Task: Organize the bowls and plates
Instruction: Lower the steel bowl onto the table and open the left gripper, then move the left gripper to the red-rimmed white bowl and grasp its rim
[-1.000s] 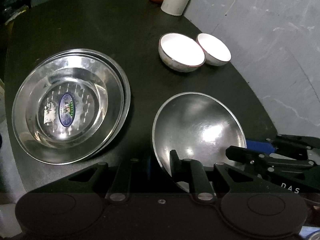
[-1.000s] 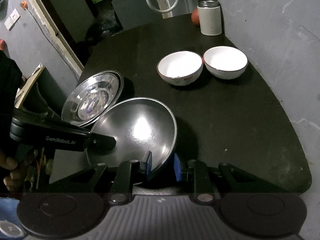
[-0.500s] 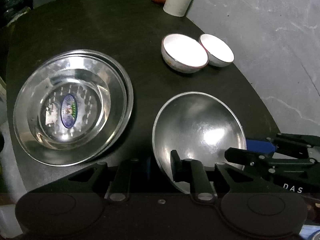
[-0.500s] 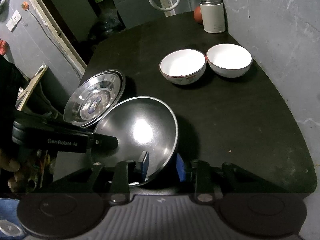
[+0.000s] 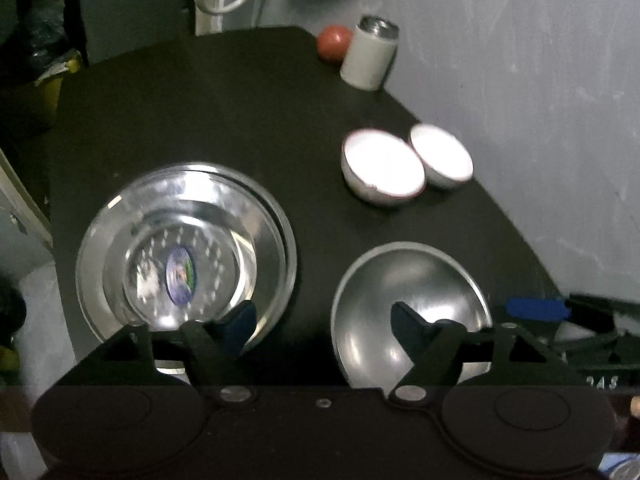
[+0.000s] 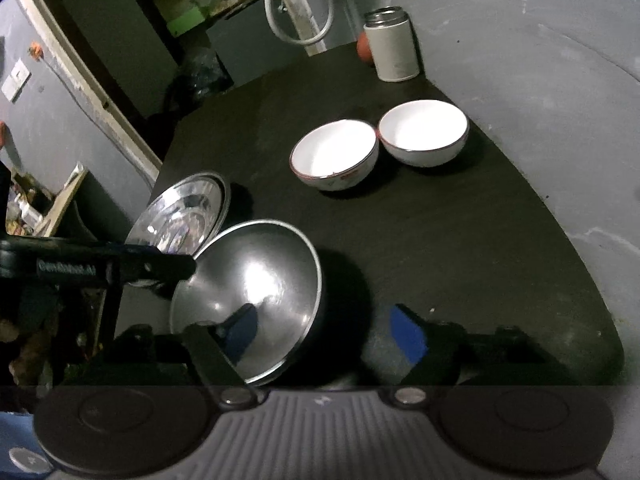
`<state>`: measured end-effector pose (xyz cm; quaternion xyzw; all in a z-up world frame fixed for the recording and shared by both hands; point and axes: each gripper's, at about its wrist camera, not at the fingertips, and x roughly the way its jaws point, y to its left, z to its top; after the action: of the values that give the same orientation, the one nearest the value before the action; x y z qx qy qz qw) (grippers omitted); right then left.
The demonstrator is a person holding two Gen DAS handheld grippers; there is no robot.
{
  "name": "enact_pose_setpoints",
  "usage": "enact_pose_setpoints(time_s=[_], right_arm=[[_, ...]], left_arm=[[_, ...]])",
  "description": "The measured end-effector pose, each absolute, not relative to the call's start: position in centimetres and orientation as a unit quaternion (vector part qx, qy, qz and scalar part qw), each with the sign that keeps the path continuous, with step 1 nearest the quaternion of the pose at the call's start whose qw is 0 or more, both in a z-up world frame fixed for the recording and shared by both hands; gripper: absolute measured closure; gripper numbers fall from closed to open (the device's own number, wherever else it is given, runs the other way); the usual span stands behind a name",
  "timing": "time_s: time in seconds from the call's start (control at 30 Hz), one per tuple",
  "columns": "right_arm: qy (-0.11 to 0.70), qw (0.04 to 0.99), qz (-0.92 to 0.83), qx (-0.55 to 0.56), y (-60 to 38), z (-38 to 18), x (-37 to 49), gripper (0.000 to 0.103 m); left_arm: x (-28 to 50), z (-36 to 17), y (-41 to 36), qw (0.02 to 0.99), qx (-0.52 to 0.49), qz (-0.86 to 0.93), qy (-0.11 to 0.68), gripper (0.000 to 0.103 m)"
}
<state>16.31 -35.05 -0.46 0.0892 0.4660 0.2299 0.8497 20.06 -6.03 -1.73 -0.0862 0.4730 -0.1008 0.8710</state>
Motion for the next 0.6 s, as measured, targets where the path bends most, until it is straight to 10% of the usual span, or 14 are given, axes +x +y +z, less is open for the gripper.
enact_pose_setpoints(time_s=[0.2, 0.6], right_arm=[[0.453, 0.855, 0.23, 0.108, -35.7, -0.3, 16.5, 0.0], [0.435, 0.867, 0.187, 0.152, -38.0, -1.2, 17.6, 0.0]], left_arm=[[21.1, -0.8, -5.1, 0.882, -0.109, -0.088, 0.451, 0.001], [23.4, -0.9, -4.6, 0.887, -0.181, -0.077, 0.417, 0.001]])
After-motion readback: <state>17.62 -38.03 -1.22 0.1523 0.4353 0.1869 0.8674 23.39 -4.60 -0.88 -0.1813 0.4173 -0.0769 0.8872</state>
